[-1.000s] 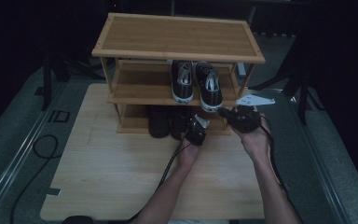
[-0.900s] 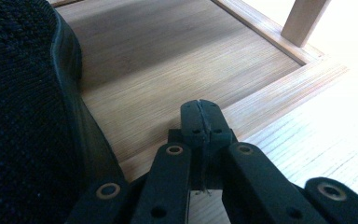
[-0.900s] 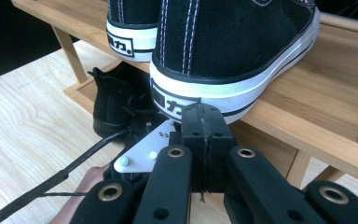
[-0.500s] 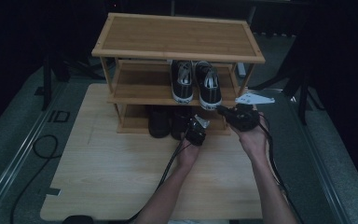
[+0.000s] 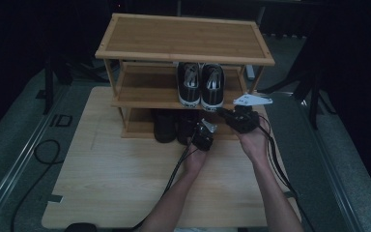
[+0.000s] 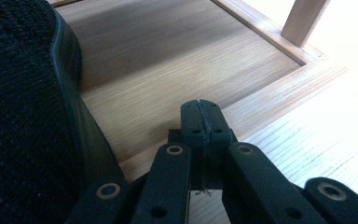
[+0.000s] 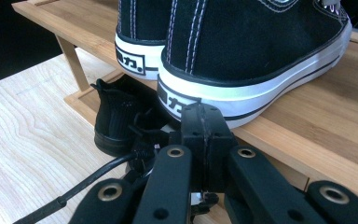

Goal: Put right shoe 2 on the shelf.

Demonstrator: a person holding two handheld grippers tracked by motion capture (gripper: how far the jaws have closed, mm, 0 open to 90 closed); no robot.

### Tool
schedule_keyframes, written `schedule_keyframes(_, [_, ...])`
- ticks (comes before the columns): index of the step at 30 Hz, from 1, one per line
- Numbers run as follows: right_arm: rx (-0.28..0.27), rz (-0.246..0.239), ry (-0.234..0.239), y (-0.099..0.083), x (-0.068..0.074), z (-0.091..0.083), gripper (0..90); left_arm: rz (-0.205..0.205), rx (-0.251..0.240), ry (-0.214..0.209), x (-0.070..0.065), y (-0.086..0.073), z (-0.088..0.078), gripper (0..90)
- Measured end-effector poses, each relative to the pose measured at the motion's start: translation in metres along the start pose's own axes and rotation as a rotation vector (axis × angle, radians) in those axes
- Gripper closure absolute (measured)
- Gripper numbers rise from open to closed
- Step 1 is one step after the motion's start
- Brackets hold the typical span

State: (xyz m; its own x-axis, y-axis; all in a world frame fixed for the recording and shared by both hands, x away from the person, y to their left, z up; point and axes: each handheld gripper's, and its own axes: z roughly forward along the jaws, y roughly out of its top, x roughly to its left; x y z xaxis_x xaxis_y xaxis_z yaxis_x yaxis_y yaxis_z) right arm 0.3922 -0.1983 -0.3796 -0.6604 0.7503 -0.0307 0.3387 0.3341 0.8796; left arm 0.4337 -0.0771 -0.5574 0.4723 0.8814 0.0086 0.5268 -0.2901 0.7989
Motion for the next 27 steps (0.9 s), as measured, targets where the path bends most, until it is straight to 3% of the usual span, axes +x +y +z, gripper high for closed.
schedule_keyframes(5, [0.006, -0.022, -0.027, -0.001, 0.0, 0.002, 89.9, 0.006, 0.001, 0.012, -0.001, 0.0, 0.0, 90.0])
schedule_keyframes(12, [0.0, -0.029, -0.022, -0.001, 0.003, 0.008, 89.9, 0.004, 0.001, 0.007, 0.0, 0.0, 0.0, 90.0])
schedule_keyframes(16, [-0.006, -0.019, -0.022, -0.001, 0.002, 0.008, 89.8, 0.005, 0.001, 0.006, 0.0, 0.0, 0.0, 90.0])
schedule_keyframes(19, [-0.003, -0.03, -0.056, -0.002, 0.002, 0.009, 89.8, 0.002, -0.001, 0.008, -0.001, 0.0, 0.0, 90.0])
schedule_keyframes(27, [-0.004, -0.013, -0.052, -0.004, 0.002, 0.014, 89.7, 0.002, -0.004, 0.014, -0.001, 0.0, 0.0, 90.0])
